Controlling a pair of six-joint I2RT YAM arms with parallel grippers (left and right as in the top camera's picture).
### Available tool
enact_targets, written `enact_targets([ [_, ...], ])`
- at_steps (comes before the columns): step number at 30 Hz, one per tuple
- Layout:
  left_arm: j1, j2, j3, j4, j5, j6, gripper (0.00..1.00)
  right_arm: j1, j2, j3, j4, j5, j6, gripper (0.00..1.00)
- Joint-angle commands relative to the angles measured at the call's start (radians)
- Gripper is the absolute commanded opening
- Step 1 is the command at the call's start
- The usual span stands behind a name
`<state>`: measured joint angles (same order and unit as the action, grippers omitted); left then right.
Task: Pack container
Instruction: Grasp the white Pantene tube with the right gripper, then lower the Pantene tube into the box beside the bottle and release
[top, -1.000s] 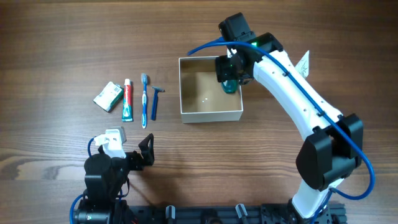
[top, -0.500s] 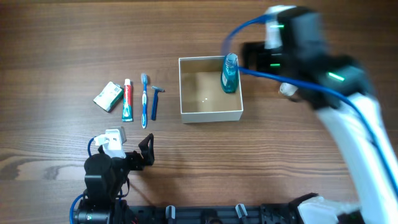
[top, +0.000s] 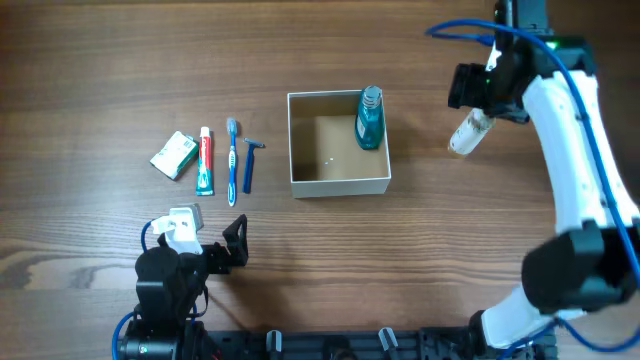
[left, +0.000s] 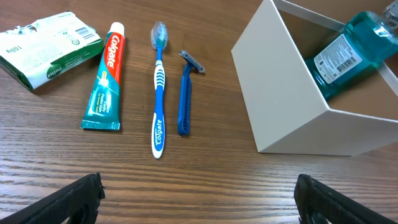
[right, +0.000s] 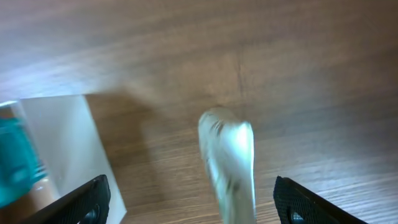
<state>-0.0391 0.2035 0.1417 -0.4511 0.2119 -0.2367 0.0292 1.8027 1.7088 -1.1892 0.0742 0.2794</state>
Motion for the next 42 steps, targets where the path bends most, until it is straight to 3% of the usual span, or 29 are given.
enact_targets([
  [1,-0.006,-0.006,-0.01,0.0,0.042,0.021,1.0,-0.051,0.084,-0.003,-0.015,-0.012,0.037,0.75],
  [5,-0.006,-0.006,-0.01,0.0,0.042,0.021,1.0,-0.063,0.105,-0.003,-0.019,-0.011,0.035,0.46],
  [8,-0.006,-0.006,-0.01,0.0,0.042,0.021,1.0,-0.063,0.097,-0.003,-0.011,-0.003,0.034,0.07],
  [9,-0.006,-0.006,-0.01,0.0,0.042,0.021,1.0,-0.063,0.097,-0.003,-0.012,-0.003,0.032,0.04],
  [14,-0.006,-0.006,-0.01,0.0,0.042,0.021,1.0,-0.06,0.067,-0.002,-0.043,-0.01,0.035,0.04],
  [20,-0.006,-0.006,-0.01,0.0,0.042,0.021,1.0,-0.012,-0.151,-0.002,-0.077,-0.054,0.034,0.04],
  [28,-0.006,-0.006,-0.01,0.0,0.042,0.021,1.0,0.315,-0.564,-0.002,-0.118,-0.101,0.05,0.04],
  [33,-0.006,-0.006,-0.01,0.0,0.042,0.021,1.0,0.418,-0.522,-0.002,-0.125,-0.102,0.091,0.04],
  [42,-0.006,-0.006,-0.01,0.0,0.042,0.021,1.0,0.426,-0.183,-0.002,-0.078,-0.102,0.087,0.04],
])
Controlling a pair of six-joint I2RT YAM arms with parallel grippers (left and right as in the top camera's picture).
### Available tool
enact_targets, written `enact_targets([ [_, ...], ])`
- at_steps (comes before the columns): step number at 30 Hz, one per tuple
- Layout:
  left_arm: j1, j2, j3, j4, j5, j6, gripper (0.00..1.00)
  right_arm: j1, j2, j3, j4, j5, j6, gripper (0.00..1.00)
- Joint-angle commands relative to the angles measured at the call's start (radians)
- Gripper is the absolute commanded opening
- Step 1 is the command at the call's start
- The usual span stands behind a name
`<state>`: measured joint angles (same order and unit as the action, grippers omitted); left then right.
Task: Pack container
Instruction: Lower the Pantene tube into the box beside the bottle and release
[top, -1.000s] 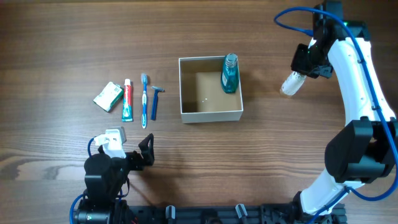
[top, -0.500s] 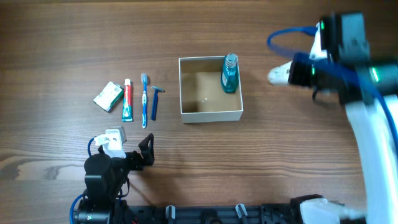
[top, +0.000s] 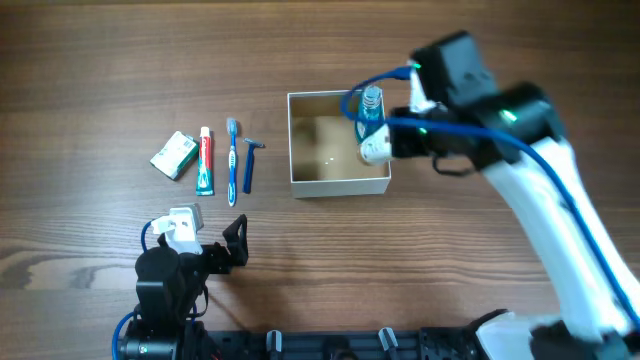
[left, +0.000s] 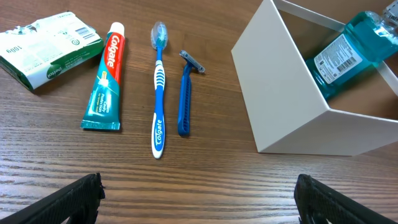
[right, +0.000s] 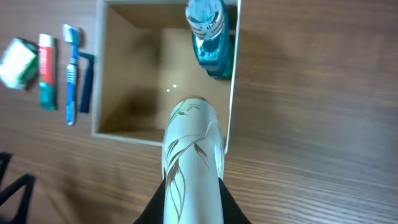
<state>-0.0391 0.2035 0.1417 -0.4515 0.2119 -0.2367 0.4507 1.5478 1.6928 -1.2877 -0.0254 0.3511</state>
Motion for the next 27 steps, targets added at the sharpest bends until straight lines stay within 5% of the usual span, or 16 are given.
enact_targets([
  [1,-0.006,-0.006,-0.01,0.0,0.042,0.021,1.0,0.005,0.106,0.014,0.026,-0.002,0.014,0.04],
  [7,-0.006,-0.006,-0.01,0.0,0.042,0.021,1.0,0.005,0.249,0.014,0.049,0.026,0.016,0.04],
  [9,-0.006,-0.006,-0.01,0.0,0.042,0.021,1.0,0.005,0.269,0.013,0.056,0.046,0.016,0.37],
  [10,-0.006,-0.006,-0.01,0.0,0.042,0.021,1.0,0.005,0.275,0.013,0.056,0.048,0.014,0.43],
  [17,-0.006,-0.006,-0.01,0.0,0.042,0.021,1.0,0.01,0.235,0.014,0.042,0.047,0.015,0.59],
  [23,-0.006,-0.006,-0.01,0.0,0.042,0.021,1.0,0.008,-0.05,0.014,0.061,0.043,0.015,0.97],
  [27,-0.006,-0.006,-0.01,0.0,0.042,0.021,1.0,-0.026,-0.295,0.014,0.104,0.076,0.012,1.0],
])
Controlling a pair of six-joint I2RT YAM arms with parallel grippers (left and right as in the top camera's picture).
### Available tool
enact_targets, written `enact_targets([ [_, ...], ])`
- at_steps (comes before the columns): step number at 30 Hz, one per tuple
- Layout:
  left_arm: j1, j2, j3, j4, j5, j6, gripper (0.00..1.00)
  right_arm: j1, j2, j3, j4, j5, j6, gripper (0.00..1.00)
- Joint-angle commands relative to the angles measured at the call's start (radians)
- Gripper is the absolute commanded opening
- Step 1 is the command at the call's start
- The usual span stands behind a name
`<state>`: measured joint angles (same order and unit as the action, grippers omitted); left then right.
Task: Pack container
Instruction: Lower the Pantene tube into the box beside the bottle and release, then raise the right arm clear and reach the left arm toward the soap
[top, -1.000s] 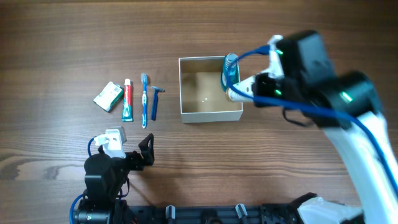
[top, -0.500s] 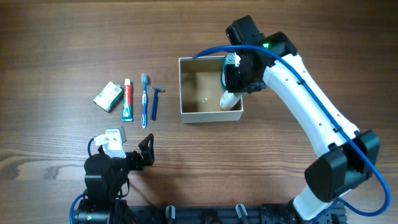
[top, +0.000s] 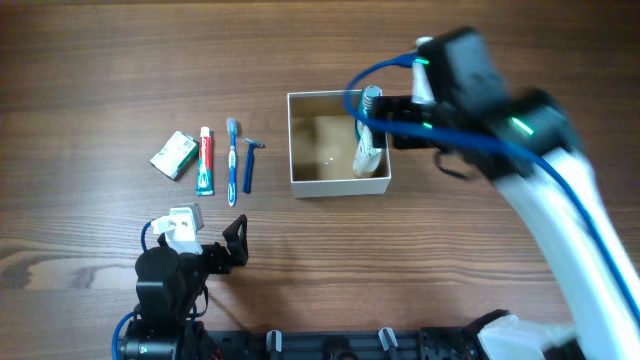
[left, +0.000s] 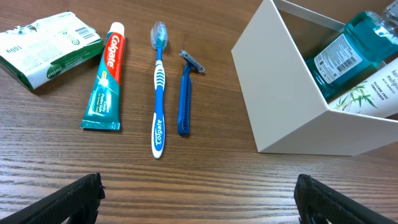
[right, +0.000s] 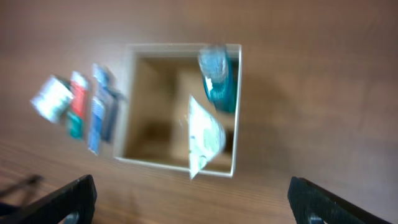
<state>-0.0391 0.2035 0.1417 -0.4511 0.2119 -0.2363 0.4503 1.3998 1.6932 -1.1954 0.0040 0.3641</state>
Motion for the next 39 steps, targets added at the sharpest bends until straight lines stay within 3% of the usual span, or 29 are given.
enact_targets([
  [1,-0.006,-0.006,-0.01,0.0,0.042,0.02,1.0,-0.043,-0.19,0.014,0.014,0.073,0.001,1.0],
  [4,-0.006,-0.006,-0.01,0.0,0.042,0.02,1.0,-0.167,-0.3,0.014,0.004,0.136,0.005,1.0],
  [7,-0.006,-0.006,-0.01,0.004,0.042,0.02,1.0,-0.275,-0.299,0.014,-0.032,0.132,0.005,1.0],
  [12,-0.006,-0.006,-0.01,0.085,0.066,0.016,1.0,-0.399,-0.161,0.014,-0.108,0.065,0.002,1.0],
  [17,-0.006,-0.006,-0.01,0.113,0.174,-0.194,1.0,-0.463,0.016,0.014,-0.086,0.016,0.005,1.0],
  [20,-0.004,0.002,0.043,0.079,0.151,-0.218,0.99,-0.493,0.12,0.014,-0.077,-0.048,0.003,1.0],
  [22,-0.003,0.037,0.149,-0.011,0.057,-0.217,1.0,-0.5,0.163,0.014,-0.077,-0.051,0.006,1.0],
  [28,-0.003,0.367,0.612,-0.344,-0.324,-0.212,1.0,-0.5,0.21,0.014,-0.073,-0.05,0.005,1.0],
  [31,-0.004,0.599,0.791,-0.369,-0.324,-0.148,1.0,-0.5,0.211,0.014,-0.073,-0.05,0.005,1.0],
  [36,0.012,0.803,0.829,-0.33,-0.423,-0.053,1.0,-0.5,0.211,0.014,-0.073,-0.05,0.005,1.0],
  [39,0.033,0.932,0.829,-0.315,-0.433,0.116,1.0,-0.5,0.211,0.014,-0.073,-0.05,0.005,1.0],
])
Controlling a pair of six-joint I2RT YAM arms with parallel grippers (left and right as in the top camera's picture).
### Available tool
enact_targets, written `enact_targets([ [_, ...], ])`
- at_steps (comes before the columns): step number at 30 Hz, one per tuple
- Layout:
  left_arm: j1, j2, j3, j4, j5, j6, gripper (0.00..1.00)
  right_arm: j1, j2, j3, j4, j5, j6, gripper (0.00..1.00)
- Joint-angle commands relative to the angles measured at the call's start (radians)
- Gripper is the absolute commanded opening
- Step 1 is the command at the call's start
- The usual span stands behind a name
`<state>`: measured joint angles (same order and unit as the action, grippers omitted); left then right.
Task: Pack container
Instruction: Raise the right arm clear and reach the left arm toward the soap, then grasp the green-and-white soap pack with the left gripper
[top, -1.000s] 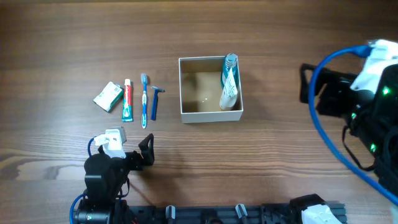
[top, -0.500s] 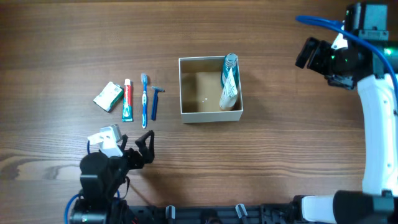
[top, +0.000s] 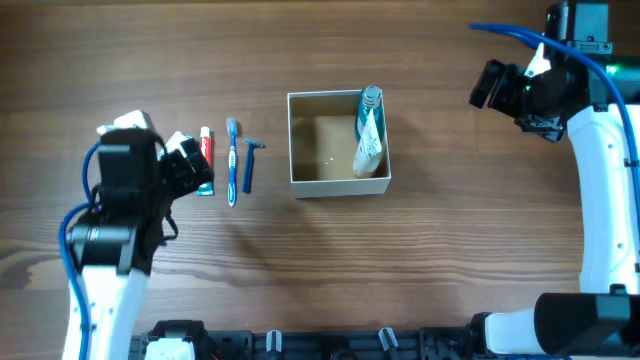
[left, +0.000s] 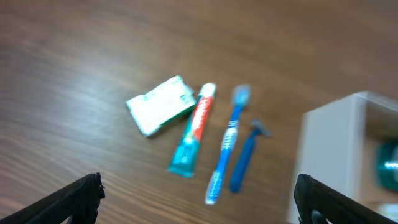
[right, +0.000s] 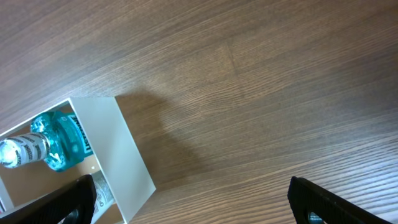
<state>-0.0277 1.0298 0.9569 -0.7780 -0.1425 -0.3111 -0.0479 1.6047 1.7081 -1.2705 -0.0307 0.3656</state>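
Note:
The white cardboard box (top: 338, 183) stands mid-table. Inside it, against the right wall, are a blue mouthwash bottle (top: 370, 110) and a white tube (top: 366, 152); the right wrist view shows the bottle (right: 53, 140) as well. My right gripper (top: 508, 90) hangs open and empty to the right of the box. My left gripper (top: 185, 165) hovers open over the left row of items. In the left wrist view lie a green soap pack (left: 161, 104), toothpaste (left: 194, 129), a blue toothbrush (left: 227, 146) and a blue razor (left: 249, 155). Overhead, the left gripper hides the soap.
Bare wooden tabletop (top: 300, 270) surrounds the box. The toothbrush (top: 232, 160) and razor (top: 250, 163) lie side by side between my left gripper and the box's left wall (left: 323, 162).
My right gripper, open over the box then, is now back at the far right, away from it. The left arm has left the front edge and stands over the soap and toothpaste.
The white tube hung at my right gripper to the right of the box. Then the gripper was shut on it above the box. Then the gripper was open and the tube leaned inside beside the mouthwash. Now the right arm is away and the left arm is over the row.

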Motion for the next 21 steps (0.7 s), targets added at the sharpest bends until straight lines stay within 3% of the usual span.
enact_targets([
  [1,0.021,0.156,0.014,0.022,-0.079,0.261,1.0,-0.002,0.006,-0.001,0.002,-0.015,0.003,1.0],
  [6,0.021,0.311,0.014,0.072,-0.079,0.421,1.0,-0.002,0.006,-0.001,0.002,-0.016,0.003,1.0],
  [11,0.033,0.409,0.014,0.087,-0.076,0.668,0.98,-0.002,0.006,-0.001,0.002,-0.015,0.003,1.0],
  [14,0.084,0.429,0.014,0.095,0.02,0.774,1.0,-0.002,0.006,-0.001,0.002,-0.015,0.003,1.0],
  [21,0.268,0.536,0.02,0.209,0.133,0.863,1.0,-0.002,0.006,-0.001,0.002,-0.015,0.003,1.0],
])
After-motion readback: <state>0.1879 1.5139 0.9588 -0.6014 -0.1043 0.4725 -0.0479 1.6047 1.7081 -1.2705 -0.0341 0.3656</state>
